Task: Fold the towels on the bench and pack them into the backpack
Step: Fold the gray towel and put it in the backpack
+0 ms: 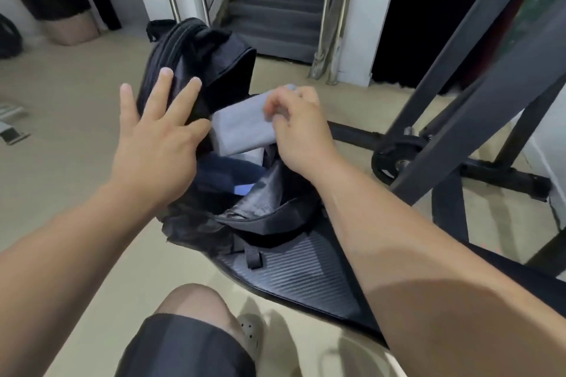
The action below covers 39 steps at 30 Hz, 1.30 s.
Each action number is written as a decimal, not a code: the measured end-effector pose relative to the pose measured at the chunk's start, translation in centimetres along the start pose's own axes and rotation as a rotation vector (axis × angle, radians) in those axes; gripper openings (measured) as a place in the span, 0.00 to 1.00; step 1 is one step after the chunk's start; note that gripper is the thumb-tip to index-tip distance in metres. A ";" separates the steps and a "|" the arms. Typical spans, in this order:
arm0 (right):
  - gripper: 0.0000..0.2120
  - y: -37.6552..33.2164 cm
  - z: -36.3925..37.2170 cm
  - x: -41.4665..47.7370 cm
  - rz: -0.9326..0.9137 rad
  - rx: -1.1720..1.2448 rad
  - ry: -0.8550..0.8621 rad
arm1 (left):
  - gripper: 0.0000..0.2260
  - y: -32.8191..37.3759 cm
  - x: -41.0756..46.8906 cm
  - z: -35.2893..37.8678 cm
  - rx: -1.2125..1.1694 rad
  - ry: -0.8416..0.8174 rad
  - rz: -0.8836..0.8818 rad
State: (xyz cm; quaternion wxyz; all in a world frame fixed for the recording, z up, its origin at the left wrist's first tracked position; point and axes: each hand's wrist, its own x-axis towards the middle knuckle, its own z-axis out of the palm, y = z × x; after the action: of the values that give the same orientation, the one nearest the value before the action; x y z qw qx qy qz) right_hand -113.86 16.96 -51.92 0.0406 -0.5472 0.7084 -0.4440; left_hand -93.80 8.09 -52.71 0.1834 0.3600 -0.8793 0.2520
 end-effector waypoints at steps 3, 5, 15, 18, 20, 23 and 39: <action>0.11 1.3 3.7 -0.2 0.023 -0.065 -0.211 | 0.10 -1.2 -0.4 0.2 0.020 -0.034 0.023; 0.11 3.0 4.6 -1.1 0.103 -0.141 -0.278 | 0.10 -2.1 -0.7 0.2 0.064 -0.082 -0.027; 0.10 6.4 2.5 -3.3 0.221 -0.143 -0.171 | 0.46 -4.4 -2.5 1.0 0.106 -0.165 -0.200; 0.09 5.0 2.7 -2.2 0.286 -0.167 -0.194 | 0.45 -3.8 -3.2 1.2 0.094 -0.135 -0.163; 0.11 3.1 3.3 -0.9 0.295 -0.185 -0.226 | 0.48 -3.5 -3.1 1.1 0.115 -0.157 -0.159; 0.12 -0.2 4.9 1.0 0.283 -0.131 -0.270 | 0.52 -3.5 -2.7 1.0 0.136 -0.175 -0.154; 0.16 0.6 8.0 -0.2 0.247 -0.507 -0.856 | 0.52 -3.4 -3.1 1.3 0.084 -0.171 -0.130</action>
State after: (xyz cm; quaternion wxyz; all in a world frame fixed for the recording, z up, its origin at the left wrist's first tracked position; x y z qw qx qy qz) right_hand -109.90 12.46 -57.22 0.2454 -0.5847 0.7731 0.0141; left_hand -89.47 6.93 -54.25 0.1084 0.4438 -0.8552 0.2447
